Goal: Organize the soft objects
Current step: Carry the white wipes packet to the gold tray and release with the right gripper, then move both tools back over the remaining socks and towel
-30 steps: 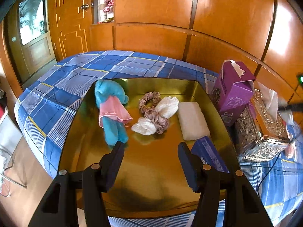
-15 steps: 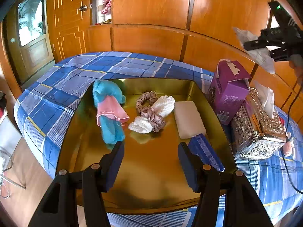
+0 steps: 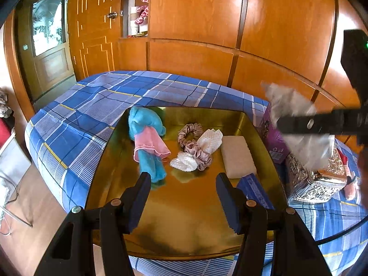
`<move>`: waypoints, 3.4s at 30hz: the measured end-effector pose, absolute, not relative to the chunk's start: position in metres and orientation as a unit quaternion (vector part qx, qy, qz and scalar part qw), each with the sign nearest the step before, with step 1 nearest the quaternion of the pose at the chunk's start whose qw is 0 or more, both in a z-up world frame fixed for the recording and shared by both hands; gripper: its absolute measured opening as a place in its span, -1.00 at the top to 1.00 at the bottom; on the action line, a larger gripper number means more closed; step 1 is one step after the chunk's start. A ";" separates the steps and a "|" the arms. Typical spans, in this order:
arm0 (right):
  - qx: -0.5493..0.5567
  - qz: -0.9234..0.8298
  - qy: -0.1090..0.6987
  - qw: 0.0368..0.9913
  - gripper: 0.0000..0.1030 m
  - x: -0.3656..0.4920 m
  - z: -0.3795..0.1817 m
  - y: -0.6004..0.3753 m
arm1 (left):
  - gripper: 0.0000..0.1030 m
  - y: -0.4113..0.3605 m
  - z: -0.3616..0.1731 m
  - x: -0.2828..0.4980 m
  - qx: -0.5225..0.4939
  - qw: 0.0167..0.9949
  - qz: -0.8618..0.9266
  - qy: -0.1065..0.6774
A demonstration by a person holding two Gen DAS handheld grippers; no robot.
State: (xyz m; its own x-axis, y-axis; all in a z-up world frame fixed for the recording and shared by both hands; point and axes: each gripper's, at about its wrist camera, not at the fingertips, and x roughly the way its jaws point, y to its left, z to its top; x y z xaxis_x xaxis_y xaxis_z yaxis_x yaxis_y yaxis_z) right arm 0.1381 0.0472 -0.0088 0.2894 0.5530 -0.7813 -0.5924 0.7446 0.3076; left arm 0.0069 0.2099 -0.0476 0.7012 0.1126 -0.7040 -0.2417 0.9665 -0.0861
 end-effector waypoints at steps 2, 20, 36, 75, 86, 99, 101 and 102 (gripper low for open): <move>-0.029 0.351 0.476 0.805 0.10 0.133 -0.018 0.054 | -0.16 0.210 -0.047 0.006 -0.088 0.919 0.095 0.373; -0.031 0.303 0.516 0.801 -0.03 0.159 -0.070 0.104 | -0.16 0.232 -0.052 0.005 -0.113 0.913 0.127 0.371; 0.030 0.315 0.499 0.807 -0.18 0.132 -0.049 0.069 | -0.18 0.225 -0.041 0.001 -0.107 0.920 0.121 0.356; 0.018 0.031 0.427 0.903 -0.18 0.012 -0.058 -0.223 | -0.19 0.109 0.000 0.002 0.015 0.942 -0.014 0.335; 0.036 -0.084 0.434 0.896 -0.18 -0.016 -0.081 -0.301 | -0.19 0.035 0.016 0.015 0.074 0.940 -0.090 0.322; 0.084 -0.138 0.484 0.860 -0.18 -0.014 -0.126 -0.339 | -0.19 -0.060 0.008 0.035 0.126 0.914 -0.191 0.334; 0.078 -0.138 0.480 0.863 -0.18 -0.016 -0.126 -0.336 | -0.19 -0.074 0.006 0.038 0.131 0.909 -0.206 0.338; 0.076 -0.137 0.479 0.864 -0.18 -0.016 -0.126 -0.336 | -0.19 -0.081 0.005 0.040 0.132 0.906 -0.214 0.342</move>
State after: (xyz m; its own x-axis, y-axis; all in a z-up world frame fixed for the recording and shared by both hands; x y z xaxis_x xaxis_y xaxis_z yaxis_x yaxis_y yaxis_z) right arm -0.0160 -0.3360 -0.1257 0.5030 -0.1638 -0.8486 0.3099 0.9508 0.0002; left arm 0.0401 -0.0815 0.0046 0.6750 -0.2975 -0.6752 0.4780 0.8734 0.0930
